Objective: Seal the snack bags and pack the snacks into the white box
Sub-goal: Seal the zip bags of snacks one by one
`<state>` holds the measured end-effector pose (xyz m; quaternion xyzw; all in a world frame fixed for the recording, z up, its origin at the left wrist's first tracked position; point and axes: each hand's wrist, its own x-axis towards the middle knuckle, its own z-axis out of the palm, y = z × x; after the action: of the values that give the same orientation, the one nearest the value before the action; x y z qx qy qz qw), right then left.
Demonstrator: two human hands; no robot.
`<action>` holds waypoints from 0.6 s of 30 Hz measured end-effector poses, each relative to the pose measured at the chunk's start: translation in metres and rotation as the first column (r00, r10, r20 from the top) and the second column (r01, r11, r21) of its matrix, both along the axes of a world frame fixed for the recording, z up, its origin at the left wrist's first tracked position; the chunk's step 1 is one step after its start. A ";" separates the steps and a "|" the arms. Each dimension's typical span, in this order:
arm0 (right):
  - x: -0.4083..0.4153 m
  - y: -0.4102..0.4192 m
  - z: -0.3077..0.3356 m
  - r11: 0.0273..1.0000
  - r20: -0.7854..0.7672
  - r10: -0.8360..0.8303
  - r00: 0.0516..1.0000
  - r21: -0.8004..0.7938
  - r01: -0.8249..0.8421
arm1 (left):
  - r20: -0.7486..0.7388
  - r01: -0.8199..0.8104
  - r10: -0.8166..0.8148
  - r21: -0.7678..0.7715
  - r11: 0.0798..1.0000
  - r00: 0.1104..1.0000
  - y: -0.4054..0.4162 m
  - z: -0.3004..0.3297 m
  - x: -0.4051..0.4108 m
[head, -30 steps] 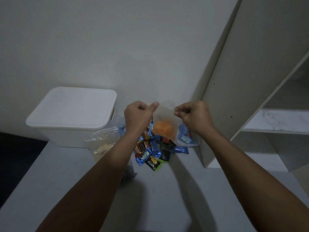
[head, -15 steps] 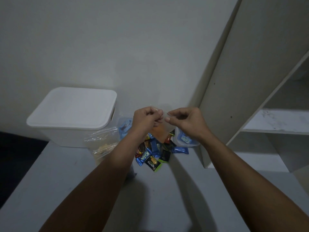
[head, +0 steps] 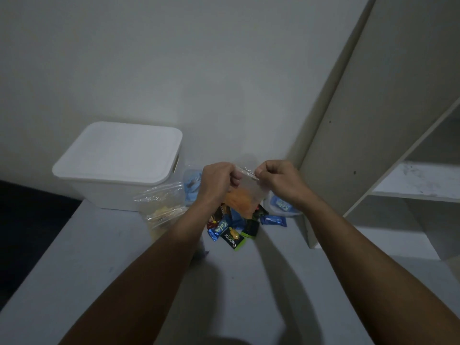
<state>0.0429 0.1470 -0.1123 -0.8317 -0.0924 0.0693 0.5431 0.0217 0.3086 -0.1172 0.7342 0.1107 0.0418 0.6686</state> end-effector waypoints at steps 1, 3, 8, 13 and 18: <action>0.001 0.000 0.000 0.999 0.009 0.026 1.000 -0.036 -0.025 | 0.046 -0.041 0.039 0.037 0.998 0.998 0.005 -0.003 -0.002; 0.002 0.001 0.000 0.993 0.018 0.079 0.997 -0.089 -0.077 | 0.121 -0.024 0.012 0.096 0.995 0.993 0.018 -0.008 -0.010; 0.005 0.009 -0.008 0.961 -0.029 0.235 0.972 -0.142 -0.237 | 0.078 0.154 -0.186 0.312 0.938 0.979 0.046 -0.026 -0.028; -0.001 0.031 -0.033 0.830 -0.038 0.419 0.907 -0.390 -0.399 | -0.057 0.058 -0.045 0.258 0.964 0.997 0.066 -0.055 -0.050; -0.010 0.063 -0.068 0.733 -0.080 0.483 0.872 -0.508 -0.452 | -0.219 0.139 -0.051 0.408 0.902 0.974 0.094 -0.083 -0.072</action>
<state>0.0329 0.2101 -0.1806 -0.8966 -0.2921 0.2017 0.2648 -0.0507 0.4025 -0.2004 0.8659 0.1305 -0.0434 0.4810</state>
